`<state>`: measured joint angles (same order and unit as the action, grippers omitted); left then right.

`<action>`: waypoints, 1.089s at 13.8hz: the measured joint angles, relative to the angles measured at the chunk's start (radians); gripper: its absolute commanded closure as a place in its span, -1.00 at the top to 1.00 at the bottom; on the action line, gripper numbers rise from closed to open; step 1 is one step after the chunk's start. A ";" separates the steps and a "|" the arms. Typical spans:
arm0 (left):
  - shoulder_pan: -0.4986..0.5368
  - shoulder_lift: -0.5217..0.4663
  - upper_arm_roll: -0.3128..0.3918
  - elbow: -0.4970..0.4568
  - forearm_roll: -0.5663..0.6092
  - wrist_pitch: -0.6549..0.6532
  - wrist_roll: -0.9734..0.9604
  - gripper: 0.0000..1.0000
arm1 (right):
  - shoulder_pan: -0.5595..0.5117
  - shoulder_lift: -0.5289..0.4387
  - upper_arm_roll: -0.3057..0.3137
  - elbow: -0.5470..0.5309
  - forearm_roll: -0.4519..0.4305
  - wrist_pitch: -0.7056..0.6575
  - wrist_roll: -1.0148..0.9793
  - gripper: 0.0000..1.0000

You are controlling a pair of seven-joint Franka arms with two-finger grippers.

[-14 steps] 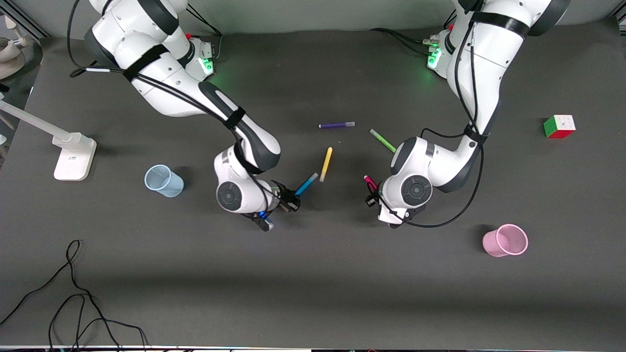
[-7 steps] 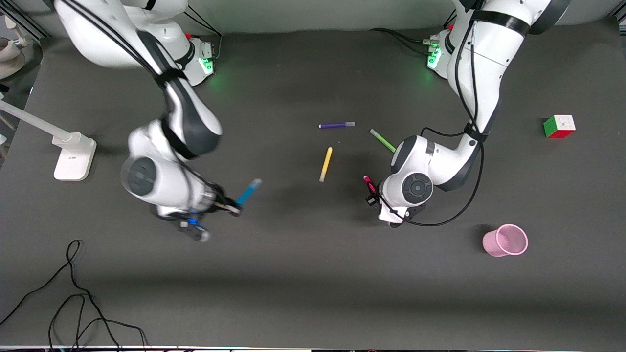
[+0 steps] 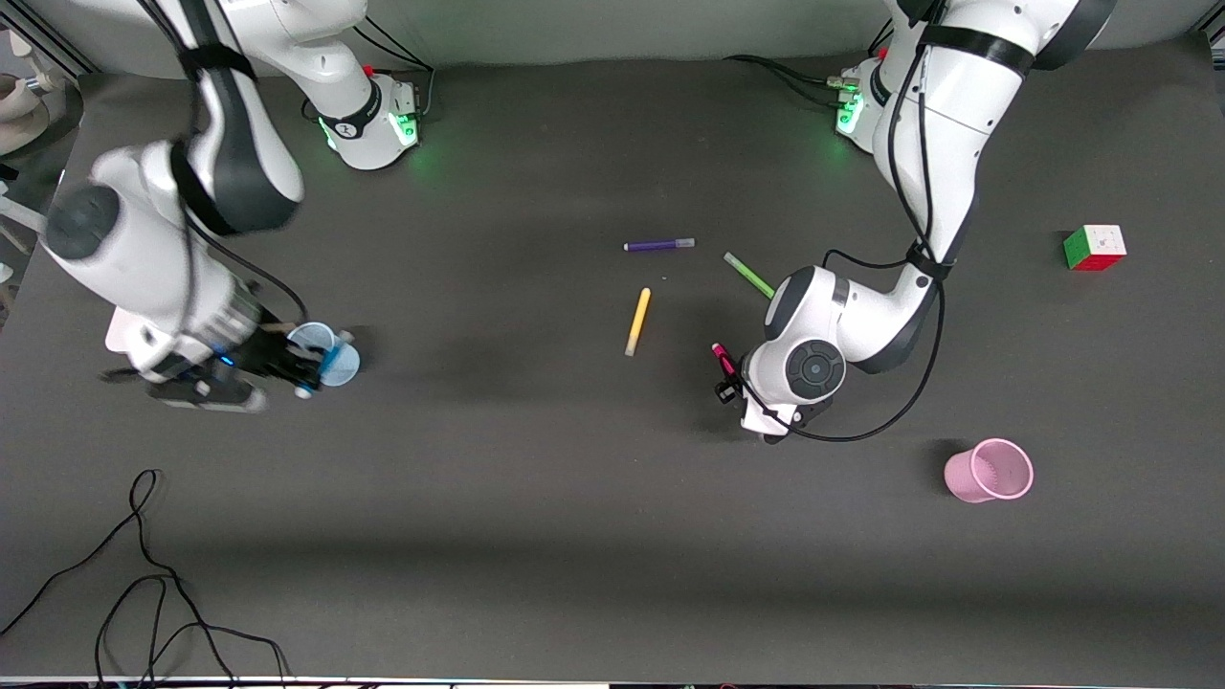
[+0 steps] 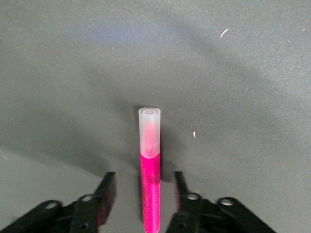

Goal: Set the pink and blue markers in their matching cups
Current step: 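Carry the blue marker with the right gripper over the light blue cup, then lower the blue marker into the cup while the left gripper carries the pink marker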

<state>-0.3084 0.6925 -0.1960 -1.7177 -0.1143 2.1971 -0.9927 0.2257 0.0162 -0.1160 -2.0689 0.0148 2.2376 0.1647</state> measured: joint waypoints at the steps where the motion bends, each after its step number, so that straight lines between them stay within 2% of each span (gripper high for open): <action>1: 0.000 0.000 0.000 -0.001 0.000 0.002 0.000 -0.29 | 0.000 -0.053 -0.020 -0.076 -0.001 0.058 -0.047 -1.00; 2: 0.000 0.001 0.000 -0.001 0.000 0.002 0.000 -0.68 | 0.001 -0.094 -0.035 -0.149 -0.003 0.124 -0.089 -1.00; 3: -0.001 0.001 0.000 -0.002 0.000 0.003 0.000 -0.96 | 0.001 -0.124 -0.052 -0.220 -0.006 0.202 -0.135 -1.00; 5: -0.001 0.002 0.000 -0.002 0.000 0.003 0.000 -1.00 | 0.002 -0.139 -0.103 -0.337 -0.009 0.382 -0.258 -1.00; 7: -0.001 0.001 0.000 -0.002 0.000 0.003 0.000 -1.00 | 0.001 -0.118 -0.152 -0.410 -0.010 0.521 -0.353 -1.00; 10: 0.003 -0.003 0.002 0.007 0.000 -0.004 0.000 -1.00 | 0.007 -0.044 -0.160 -0.429 -0.010 0.652 -0.368 -1.00; 11: 0.008 -0.009 0.006 0.031 0.000 -0.051 0.000 -1.00 | 0.011 -0.019 -0.159 -0.429 -0.010 0.677 -0.368 -1.00; 12: 0.020 -0.016 0.009 0.086 0.000 -0.154 0.001 -1.00 | 0.015 -0.001 -0.159 -0.428 -0.010 0.689 -0.363 -1.00; 15: 0.107 -0.039 0.014 0.335 0.000 -0.524 0.075 -1.00 | 0.026 0.010 -0.159 -0.428 -0.010 0.690 -0.324 -1.00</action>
<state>-0.2011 0.6532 -0.1824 -1.3828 -0.1146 1.6729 -0.9174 0.2521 0.0261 -0.2751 -2.4967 0.0050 2.9271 -0.1595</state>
